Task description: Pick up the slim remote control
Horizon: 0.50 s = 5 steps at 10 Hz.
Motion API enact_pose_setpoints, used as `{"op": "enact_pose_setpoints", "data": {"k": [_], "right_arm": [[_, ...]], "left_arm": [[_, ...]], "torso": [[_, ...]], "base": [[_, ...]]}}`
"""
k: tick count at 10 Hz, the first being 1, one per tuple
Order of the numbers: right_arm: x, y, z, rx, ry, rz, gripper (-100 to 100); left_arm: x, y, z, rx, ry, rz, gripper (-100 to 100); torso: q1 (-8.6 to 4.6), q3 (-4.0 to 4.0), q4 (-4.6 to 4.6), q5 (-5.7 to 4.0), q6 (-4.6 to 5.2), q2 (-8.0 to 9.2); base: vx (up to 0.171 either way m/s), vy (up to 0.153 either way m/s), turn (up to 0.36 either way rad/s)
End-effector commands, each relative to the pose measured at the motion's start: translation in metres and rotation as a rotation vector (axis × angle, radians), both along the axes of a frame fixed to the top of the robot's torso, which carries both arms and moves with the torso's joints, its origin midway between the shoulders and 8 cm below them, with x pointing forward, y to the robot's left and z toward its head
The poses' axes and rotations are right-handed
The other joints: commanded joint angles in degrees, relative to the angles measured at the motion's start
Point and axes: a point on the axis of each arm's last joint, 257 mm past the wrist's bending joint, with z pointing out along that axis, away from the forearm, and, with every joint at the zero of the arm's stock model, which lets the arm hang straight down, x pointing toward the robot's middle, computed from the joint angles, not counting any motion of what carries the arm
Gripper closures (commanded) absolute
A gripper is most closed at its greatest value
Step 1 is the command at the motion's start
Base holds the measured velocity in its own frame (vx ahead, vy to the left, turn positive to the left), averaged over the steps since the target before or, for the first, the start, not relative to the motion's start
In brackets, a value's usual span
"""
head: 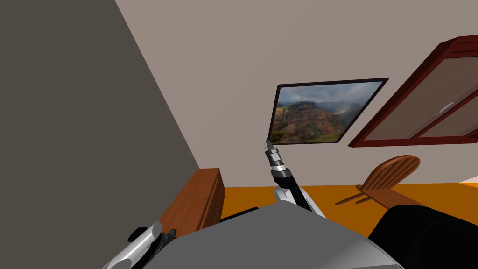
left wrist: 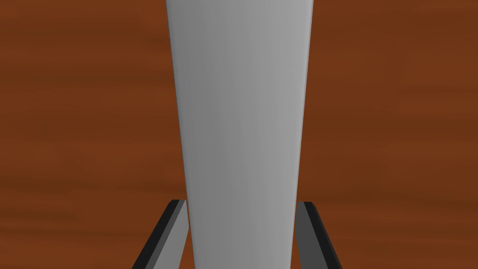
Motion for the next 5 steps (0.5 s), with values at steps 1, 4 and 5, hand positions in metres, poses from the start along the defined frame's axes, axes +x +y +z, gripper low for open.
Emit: {"op": "enact_pose_setpoints", "data": {"k": [1, 4, 5], "right_arm": [[0.0, 0.0, 0.0, 0.0, 0.0, 0.0, 0], [0.0, 0.0, 0.0, 0.0, 0.0, 0.0, 0], [0.0, 0.0, 0.0, 0.0, 0.0, 0.0, 0]], "left_arm": [[0.0, 0.0, 0.0, 0.0, 0.0, 0.0, 0], [0.003, 0.014, 0.012, 0.004, -0.003, -0.005, 100], [0.003, 0.015, 0.013, 0.002, -0.003, -0.005, 0]], "torso": [[0.0, 0.0, 0.0, 0.0, 0.0, 0.0], [-0.33, 0.01, 0.01, -0.08, -0.02, 0.0], [-0.22, 0.0, 0.0, -0.05, 0.0, 0.0]], "base": [[0.0, 0.0, 0.0], [0.005, -0.064, 0.032], [0.0, -0.008, -0.001]]}}
